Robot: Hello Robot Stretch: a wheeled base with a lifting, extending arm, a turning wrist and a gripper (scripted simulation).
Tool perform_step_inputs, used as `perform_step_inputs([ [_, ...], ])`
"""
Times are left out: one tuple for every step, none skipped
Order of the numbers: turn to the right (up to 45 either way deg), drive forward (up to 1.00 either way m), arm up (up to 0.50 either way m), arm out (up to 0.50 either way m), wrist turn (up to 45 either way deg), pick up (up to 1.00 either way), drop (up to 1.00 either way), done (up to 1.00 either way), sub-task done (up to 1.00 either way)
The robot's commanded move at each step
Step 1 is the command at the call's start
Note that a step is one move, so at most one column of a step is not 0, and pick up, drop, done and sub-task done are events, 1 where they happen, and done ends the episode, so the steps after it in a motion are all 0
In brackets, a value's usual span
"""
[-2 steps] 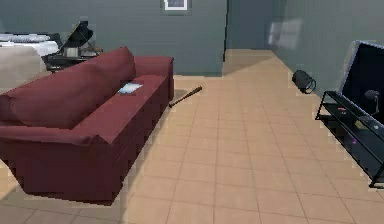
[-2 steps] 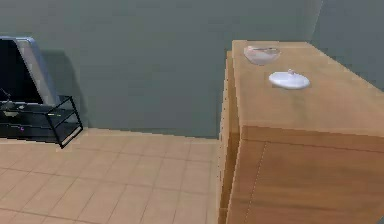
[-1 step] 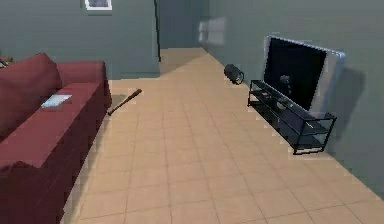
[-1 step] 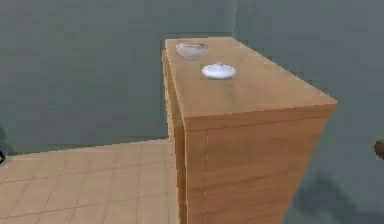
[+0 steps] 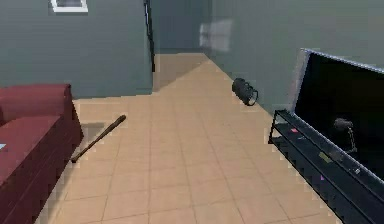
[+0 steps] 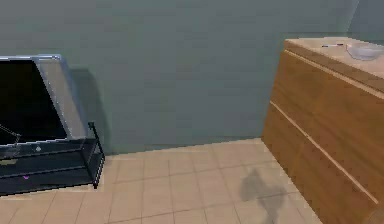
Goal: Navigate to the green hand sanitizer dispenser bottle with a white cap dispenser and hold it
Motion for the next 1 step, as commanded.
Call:
perform_step_inputs([
  [0.0,1.00,0.00,0.00,0.0,0.00,0.00,0.00,0.00],
])
